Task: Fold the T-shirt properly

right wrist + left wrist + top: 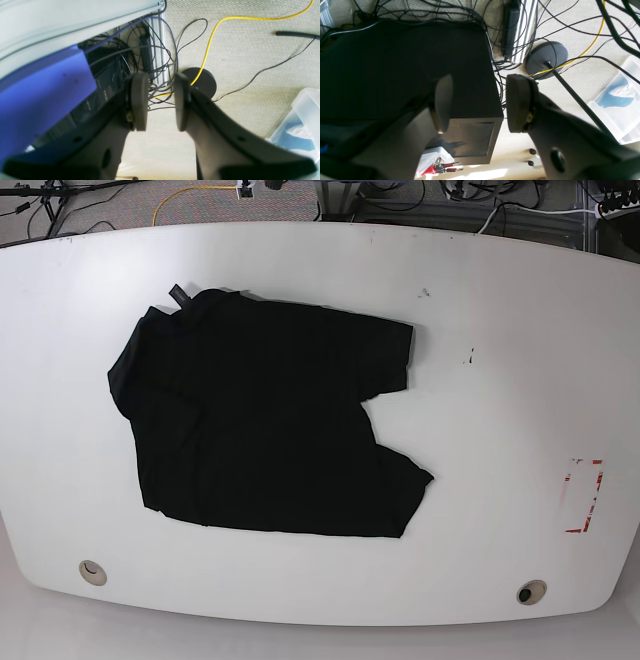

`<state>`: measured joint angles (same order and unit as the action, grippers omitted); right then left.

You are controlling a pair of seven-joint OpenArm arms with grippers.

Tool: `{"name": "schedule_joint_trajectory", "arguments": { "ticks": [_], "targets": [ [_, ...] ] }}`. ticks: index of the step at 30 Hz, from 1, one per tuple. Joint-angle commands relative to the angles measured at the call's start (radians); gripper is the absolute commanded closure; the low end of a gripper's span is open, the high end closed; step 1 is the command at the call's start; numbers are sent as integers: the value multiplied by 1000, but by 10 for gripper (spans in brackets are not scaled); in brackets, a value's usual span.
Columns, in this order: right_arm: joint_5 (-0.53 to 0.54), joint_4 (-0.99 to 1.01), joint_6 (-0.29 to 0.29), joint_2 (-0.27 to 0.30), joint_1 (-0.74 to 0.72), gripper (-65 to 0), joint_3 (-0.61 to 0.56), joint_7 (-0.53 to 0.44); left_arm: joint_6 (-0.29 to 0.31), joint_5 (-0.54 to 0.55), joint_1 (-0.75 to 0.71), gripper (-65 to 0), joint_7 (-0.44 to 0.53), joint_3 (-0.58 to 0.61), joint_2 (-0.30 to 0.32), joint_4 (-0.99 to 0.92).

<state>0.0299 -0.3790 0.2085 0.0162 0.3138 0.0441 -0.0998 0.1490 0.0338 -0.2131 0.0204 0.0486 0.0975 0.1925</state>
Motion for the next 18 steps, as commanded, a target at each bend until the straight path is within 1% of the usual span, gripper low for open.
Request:
{"name": "schedule_joint_trajectory", "arguments": {
  "ticks": [1, 18],
  "targets": [
    [1, -2, 2, 0, 14, -171, 1, -2, -1, -1, -3, -311, 5, -1, 4, -1],
    [1, -2, 1, -2, 11, -167, -12, 7, -1, -2, -5, -311, 3, -2, 8, 1]
  ]
}}
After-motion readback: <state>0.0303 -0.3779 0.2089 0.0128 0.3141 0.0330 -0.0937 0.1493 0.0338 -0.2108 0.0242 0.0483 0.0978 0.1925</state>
